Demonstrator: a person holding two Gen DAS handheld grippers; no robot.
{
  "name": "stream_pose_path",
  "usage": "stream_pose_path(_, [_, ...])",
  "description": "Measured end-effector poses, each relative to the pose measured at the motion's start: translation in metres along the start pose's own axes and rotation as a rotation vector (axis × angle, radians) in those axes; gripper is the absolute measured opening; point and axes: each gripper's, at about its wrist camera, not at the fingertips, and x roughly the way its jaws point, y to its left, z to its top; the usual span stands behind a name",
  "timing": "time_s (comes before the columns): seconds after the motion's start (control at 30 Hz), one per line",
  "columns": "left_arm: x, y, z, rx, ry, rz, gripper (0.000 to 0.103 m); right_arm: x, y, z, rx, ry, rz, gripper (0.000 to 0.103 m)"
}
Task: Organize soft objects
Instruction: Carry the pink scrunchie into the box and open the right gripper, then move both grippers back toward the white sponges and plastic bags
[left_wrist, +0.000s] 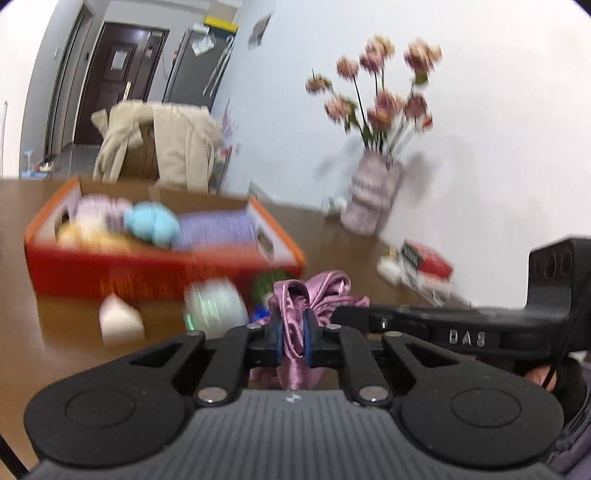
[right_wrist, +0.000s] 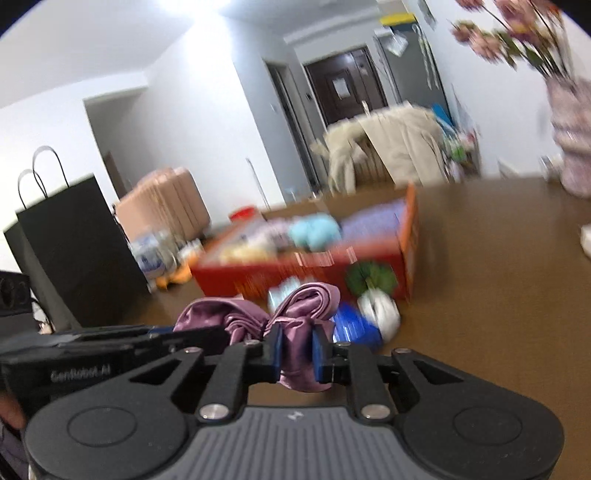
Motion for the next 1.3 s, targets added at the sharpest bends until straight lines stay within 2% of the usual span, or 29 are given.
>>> stream_pose_path(0.13, [0.017, 0.037, 0.062, 0.033, -0.036, -0.009, 0.011, 0.044, 0.011, 0.049, -0.054, -0.04, -0.015, 0.015])
stream_pose_path(0.2, [0.038, 0.061, 0.091, 0.056, -0.016, 0.007, 0.01, 0.074, 0.009, 0.072, -0.033, -0.036, -0.018, 0.014])
stream_pose_path(0.3, [0.076, 0.102, 0.121, 0.045, 0.047, 0.028, 0.011, 0.133, -0.002, 0.098, 0.019, 0.016, -0.03, 0.014])
stream_pose_path(0.37, [0.105, 0.132, 0.132, -0.003, 0.101, 0.072, 0.011, 0.171, -0.009, 0.106, 0.069, 0.08, -0.028, 0.014])
stream_pose_path(0.5, [0.153, 0.166, 0.128, 0.029, 0.209, 0.192, 0.013, 0.231, -0.009, 0.103, 0.062, 0.202, -0.102, 0.015])
stream_pose_path(0.57, [0.162, 0.175, 0.123, 0.037, 0.223, 0.206, 0.031, 0.251, -0.006, 0.097, 0.042, 0.262, -0.132, 0.018])
stream_pose_path(0.63, [0.158, 0.183, 0.124, 0.013, 0.19, 0.189, 0.038, 0.26, -0.005, 0.093, 0.035, 0.286, -0.144, 0.019])
stream_pose_path(0.73, [0.143, 0.187, 0.13, 0.009, 0.141, 0.185, 0.039, 0.259, -0.005, 0.095, 0.045, 0.286, -0.123, 0.028])
stream_pose_path(0.9, [0.114, 0.173, 0.14, 0.039, 0.092, 0.181, 0.04, 0.228, 0.003, 0.106, 0.01, 0.228, -0.144, 0.028])
stream_pose_path(1.0, [0.088, 0.155, 0.141, 0.074, 0.057, 0.191, 0.045, 0.195, 0.012, 0.113, -0.028, 0.176, -0.152, 0.032])
stream_pose_path(1.07, [0.067, 0.14, 0.139, 0.1, 0.03, 0.192, 0.053, 0.172, 0.016, 0.117, -0.059, 0.14, -0.161, 0.036])
stream_pose_path(1.13, [0.046, 0.127, 0.136, 0.123, 0.001, 0.205, 0.056, 0.145, 0.024, 0.117, -0.089, 0.104, -0.173, 0.041])
stream_pose_path(1.27, [-0.001, 0.099, 0.12, 0.152, -0.065, 0.26, 0.076, 0.092, 0.038, 0.11, -0.155, 0.034, -0.2, 0.052])
stream_pose_path(1.3, [-0.01, 0.094, 0.115, 0.161, -0.076, 0.271, 0.077, 0.079, 0.041, 0.106, -0.174, 0.016, -0.204, 0.054])
